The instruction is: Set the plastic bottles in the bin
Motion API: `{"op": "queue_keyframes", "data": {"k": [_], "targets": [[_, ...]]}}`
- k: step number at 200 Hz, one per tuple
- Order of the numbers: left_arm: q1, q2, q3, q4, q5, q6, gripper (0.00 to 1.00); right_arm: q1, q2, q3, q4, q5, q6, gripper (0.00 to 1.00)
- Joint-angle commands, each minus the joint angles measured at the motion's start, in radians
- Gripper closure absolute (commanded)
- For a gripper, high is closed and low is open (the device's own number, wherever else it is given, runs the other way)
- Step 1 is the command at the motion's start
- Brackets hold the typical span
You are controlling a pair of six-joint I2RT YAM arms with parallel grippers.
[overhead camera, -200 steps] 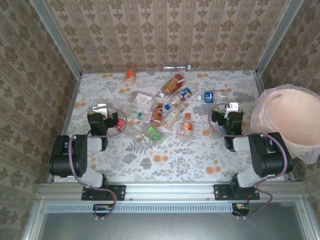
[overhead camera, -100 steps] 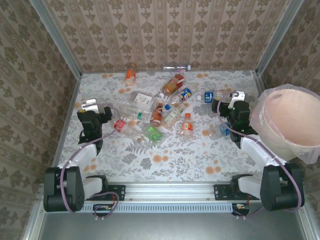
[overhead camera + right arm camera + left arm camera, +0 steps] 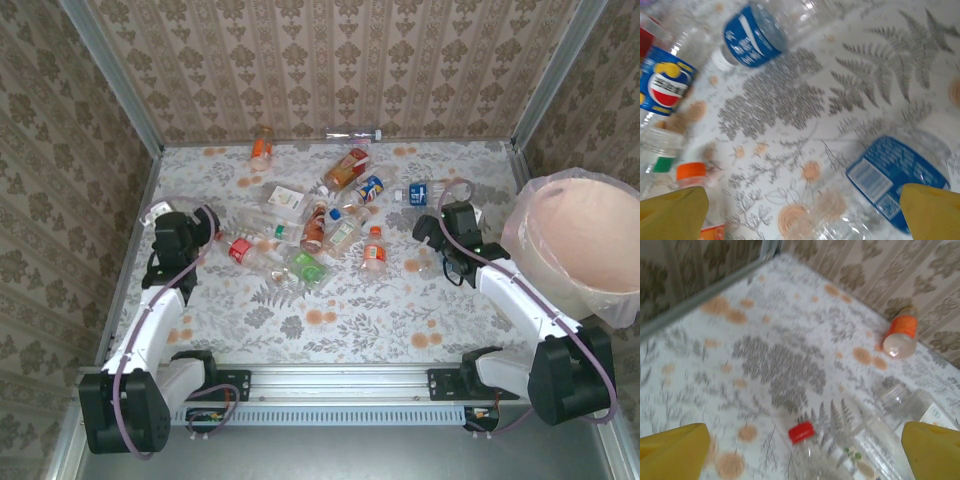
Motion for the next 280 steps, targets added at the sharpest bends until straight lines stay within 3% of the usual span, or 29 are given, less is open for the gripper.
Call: {"op": "queue_keyframes", "data": {"k": [1,101,157,188,280], "targets": [[0.007,-0.01,-0.01,-0.126,0.017,-0.189,0.0,0.004,0.048,0.022,-0.117,-0.006,0.119,0.0],[0.007,0.019,-0.019,-0.171,-0.009,-0.241,0.0,-0.001,0.201,-0.018,-0.047,0.085,0.386,0.0],[0.009,0.07,-0.014,-0.165,-0.012,-0.232,0.0,-0.015,0.36,-0.002,0.032,0.095,0.501,0.0],[0.008,0.1,0.001,-0.171,-0.009,-0.223,0.0,-0.015,0.381,0.012,0.051,0.093,0.494,0.01],[0.011,0.131,0.014,-0.169,-0.004,-0.22,0.0,-0.013,0.315,-0.072,0.162,0.052,0.401,0.3]]}}
